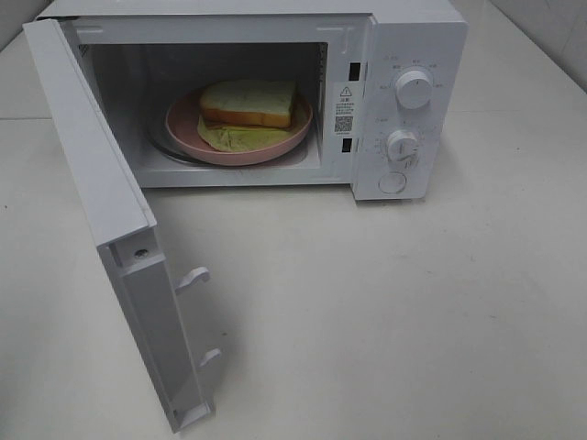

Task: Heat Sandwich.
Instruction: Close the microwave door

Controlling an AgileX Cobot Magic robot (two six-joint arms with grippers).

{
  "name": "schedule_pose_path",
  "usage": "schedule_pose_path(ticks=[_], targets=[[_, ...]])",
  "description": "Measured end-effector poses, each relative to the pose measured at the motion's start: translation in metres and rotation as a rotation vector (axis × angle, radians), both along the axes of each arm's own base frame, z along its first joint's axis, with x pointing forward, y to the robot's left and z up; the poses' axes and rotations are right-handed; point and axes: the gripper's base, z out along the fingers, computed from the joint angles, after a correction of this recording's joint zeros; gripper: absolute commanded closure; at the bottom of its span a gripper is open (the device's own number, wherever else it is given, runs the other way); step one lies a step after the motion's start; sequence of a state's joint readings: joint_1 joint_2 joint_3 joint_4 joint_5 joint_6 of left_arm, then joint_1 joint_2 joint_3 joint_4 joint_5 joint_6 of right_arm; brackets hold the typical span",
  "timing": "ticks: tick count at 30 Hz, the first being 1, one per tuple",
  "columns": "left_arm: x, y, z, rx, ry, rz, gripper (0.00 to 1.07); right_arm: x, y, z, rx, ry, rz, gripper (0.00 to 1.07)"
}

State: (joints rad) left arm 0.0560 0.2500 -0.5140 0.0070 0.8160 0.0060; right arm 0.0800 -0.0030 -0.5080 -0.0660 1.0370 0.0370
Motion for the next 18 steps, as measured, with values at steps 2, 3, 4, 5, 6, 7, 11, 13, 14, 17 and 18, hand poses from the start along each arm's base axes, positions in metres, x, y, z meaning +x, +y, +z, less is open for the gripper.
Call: schedule_pose_path(ticks=[2, 3, 4, 5, 6, 7, 11, 13, 14, 17, 18], targets=[[0.009, 0.001, 0.000, -0.001, 0.014, 0.000, 0.86, 0.000, 0.000, 0.000, 0.000, 0.000, 0.000, 0.34], [0.018, 0.001, 0.000, -0.001, 0.025, 0.000, 0.98, 0.000, 0.000, 0.000, 0.000, 0.000, 0.000, 0.34], [0.023, 0.001, 0.000, -0.002, 0.036, -0.001, 1.05, 0.000, 0.000, 0.000, 0.000, 0.000, 0.000, 0.34], [0.023, 0.001, 0.000, -0.002, 0.036, -0.001, 1.05, 0.000, 0.000, 0.000, 0.000, 0.000, 0.000, 0.34], [0.028, 0.002, -0.001, -0.002, 0.047, -0.001, 1.07, 0.000, 0.000, 0.000, 0.000, 0.000, 0.000, 0.34], [0.032, 0.002, -0.001, -0.002, 0.045, -0.001, 1.07, 0.000, 0.000, 0.000, 0.000, 0.000, 0.000, 0.34], [0.049, 0.003, -0.007, -0.001, 0.021, -0.002, 1.07, 0.000, 0.000, 0.000, 0.000, 0.000, 0.000, 0.34], [0.060, 0.003, -0.015, 0.001, -0.016, -0.002, 1.07, 0.000, 0.000, 0.000, 0.000, 0.000, 0.000, 0.34], [0.060, 0.003, -0.015, 0.001, -0.016, -0.002, 1.07, 0.000, 0.000, 0.000, 0.000, 0.000, 0.000, 0.34], [0.073, 0.004, -0.034, 0.003, -0.055, -0.004, 1.07, 0.000, 0.000, 0.000, 0.000, 0.000, 0.000, 0.34], [0.073, 0.004, -0.034, 0.003, -0.055, -0.004, 1.07, 0.000, 0.000, 0.000, 0.000, 0.000, 0.000, 0.34]])
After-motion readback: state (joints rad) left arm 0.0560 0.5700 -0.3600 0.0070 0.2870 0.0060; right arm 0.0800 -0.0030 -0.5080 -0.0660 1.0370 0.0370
